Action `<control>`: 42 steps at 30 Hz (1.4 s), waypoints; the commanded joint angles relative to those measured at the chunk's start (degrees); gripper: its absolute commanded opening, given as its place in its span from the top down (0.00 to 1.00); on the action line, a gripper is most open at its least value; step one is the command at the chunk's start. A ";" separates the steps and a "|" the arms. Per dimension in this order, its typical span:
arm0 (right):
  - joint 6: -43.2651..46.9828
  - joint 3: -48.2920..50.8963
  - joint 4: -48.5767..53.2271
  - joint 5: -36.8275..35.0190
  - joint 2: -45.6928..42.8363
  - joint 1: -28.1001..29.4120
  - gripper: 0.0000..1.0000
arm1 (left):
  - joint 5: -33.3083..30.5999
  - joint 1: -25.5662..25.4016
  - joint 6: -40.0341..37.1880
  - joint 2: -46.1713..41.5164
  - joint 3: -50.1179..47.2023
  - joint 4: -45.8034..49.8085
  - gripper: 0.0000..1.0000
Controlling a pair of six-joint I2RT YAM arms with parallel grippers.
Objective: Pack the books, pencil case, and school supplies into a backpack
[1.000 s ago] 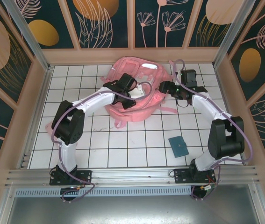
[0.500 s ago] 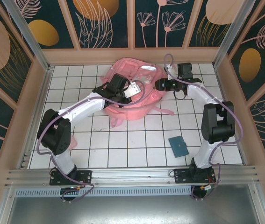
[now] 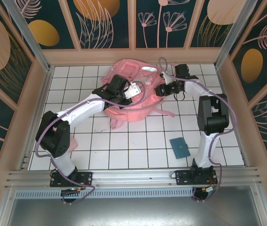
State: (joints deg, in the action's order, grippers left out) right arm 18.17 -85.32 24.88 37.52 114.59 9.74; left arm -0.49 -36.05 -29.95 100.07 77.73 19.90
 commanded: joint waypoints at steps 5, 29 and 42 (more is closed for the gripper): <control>5.43 -4.86 4.19 4.86 2.66 -0.45 0.82 | -0.47 0.50 2.92 -3.71 0.86 -3.90 1.00; -11.28 12.98 -9.80 -8.04 -18.75 5.39 0.90 | -1.26 0.44 11.02 0.27 3.13 -7.42 1.00; 4.09 -1.82 2.86 -1.09 -2.69 0.38 0.57 | -2.06 0.44 10.01 -1.46 0.42 -7.24 1.00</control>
State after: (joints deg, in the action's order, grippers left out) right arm 14.87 -83.26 21.47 31.14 109.56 10.92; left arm -0.30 -36.12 -22.13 101.49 78.26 17.74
